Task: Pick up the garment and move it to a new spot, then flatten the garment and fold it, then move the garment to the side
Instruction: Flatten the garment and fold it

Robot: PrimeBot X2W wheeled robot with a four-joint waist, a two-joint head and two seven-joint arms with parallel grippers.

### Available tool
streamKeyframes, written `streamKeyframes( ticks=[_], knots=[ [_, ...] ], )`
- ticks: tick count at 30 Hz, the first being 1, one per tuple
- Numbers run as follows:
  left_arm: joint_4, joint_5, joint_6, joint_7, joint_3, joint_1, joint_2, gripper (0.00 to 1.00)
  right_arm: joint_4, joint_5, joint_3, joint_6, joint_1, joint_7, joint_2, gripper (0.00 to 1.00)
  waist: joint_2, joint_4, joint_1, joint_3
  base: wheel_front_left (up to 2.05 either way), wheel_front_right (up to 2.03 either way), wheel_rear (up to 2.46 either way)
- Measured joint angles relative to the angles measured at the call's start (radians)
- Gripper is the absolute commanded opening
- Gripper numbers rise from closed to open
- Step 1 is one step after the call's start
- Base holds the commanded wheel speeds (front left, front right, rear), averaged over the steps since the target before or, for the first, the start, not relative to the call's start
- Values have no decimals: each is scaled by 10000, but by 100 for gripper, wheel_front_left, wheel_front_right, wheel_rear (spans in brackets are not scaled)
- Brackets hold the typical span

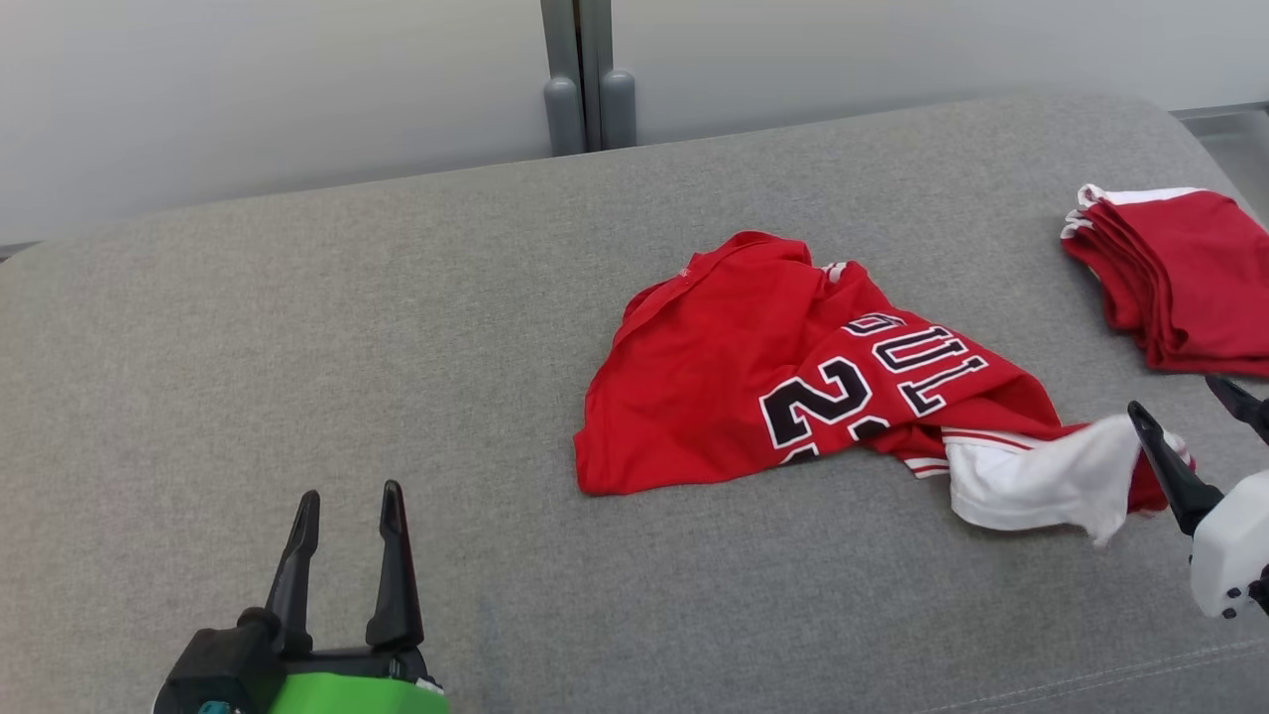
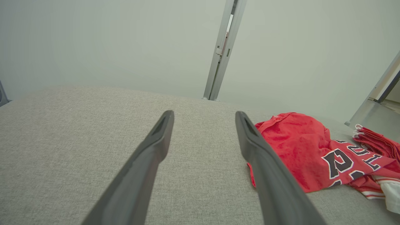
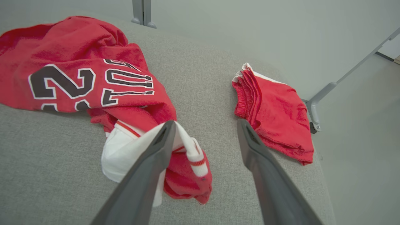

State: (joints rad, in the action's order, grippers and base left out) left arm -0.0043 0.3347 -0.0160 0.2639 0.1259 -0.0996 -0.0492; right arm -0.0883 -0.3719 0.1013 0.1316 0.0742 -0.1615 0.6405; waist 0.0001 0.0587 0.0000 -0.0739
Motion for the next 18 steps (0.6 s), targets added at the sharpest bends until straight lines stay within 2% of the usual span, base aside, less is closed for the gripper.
streamKeyframes(
  ticks=[5, 9, 11, 14, 18],
  knots=[
    [-8, -63, 27, 2, -15, -181, 2, 100, 1093, 869, -1083, 0, -786, 792, -1076, 100, 0, 135, 0, 162, 0, 0, 0],
    [-19, -127, 27, 0, -50, -210, 2, 100, 1620, 1419, -1756, 0, -1257, 1730, -2263, 100, 0, 186, 0, 212, 0, 0, 0],
    [-17, -128, 23, 0, -48, -221, 2, 100, 1569, 1766, -1914, -2, -1390, 2219, -2625, 100, 0, 193, 0, 204, 0, 0, 0],
    [13, -130, -19, 2, 17, -218, 2, 100, 1122, 2127, -2322, -2, -1469, 3701, -3557, 100, 0, 159, 0, 187, 0, 0, 0],
    [82, -125, -29, 2, 88, -184, 2, 100, 96, 2675, -2242, 0, -1695, 4201, -4249, 100, 0, 15, 0, 166, 0, 0, 0]
  ],
)
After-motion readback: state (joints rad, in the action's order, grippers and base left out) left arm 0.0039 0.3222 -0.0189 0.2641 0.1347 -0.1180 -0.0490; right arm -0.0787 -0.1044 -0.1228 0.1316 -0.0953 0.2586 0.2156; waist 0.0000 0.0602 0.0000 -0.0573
